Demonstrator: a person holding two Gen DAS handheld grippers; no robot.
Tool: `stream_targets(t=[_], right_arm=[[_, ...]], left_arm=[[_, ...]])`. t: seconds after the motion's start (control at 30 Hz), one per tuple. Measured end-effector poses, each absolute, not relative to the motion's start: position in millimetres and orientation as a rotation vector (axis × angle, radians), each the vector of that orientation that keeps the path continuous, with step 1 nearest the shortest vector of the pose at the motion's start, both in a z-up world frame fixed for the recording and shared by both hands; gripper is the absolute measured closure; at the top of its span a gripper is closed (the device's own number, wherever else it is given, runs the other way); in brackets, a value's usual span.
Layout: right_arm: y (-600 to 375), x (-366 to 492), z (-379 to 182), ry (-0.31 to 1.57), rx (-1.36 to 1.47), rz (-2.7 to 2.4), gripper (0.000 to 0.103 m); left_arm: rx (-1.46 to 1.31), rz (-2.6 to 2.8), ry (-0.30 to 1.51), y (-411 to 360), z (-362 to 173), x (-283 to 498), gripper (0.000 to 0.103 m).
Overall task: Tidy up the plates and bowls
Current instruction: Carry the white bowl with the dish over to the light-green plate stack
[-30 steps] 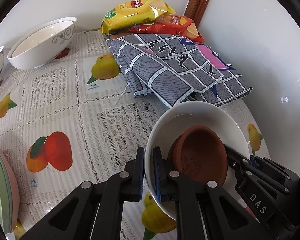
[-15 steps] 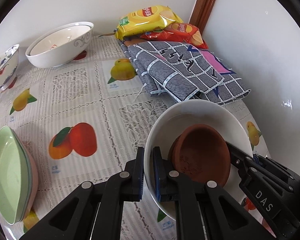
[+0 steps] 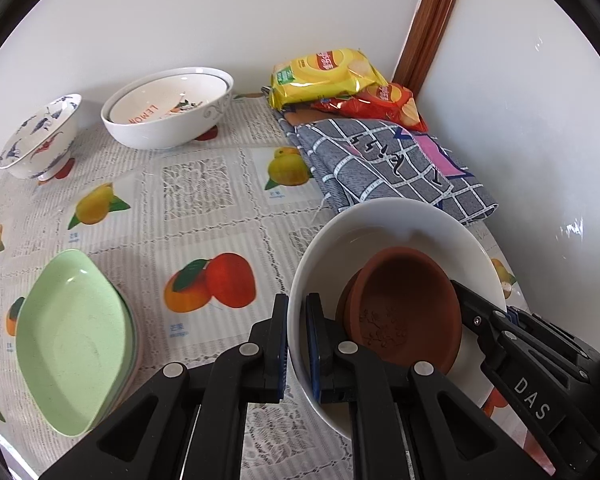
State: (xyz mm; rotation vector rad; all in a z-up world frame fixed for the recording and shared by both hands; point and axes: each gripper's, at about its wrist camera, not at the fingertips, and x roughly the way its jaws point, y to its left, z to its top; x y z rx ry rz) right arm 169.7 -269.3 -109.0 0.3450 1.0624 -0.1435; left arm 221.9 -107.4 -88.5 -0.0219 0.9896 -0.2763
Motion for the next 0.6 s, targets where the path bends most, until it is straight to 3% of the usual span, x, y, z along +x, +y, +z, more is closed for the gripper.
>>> stream_targets(t=[0.6], right_arm=[[-212.8,176.7,-87.1,1.032,0.323,-0.084,0.092]], left_arm=[[-0.047,-0.217,0.953,-49.3,-68.4,212.1,0.094]])
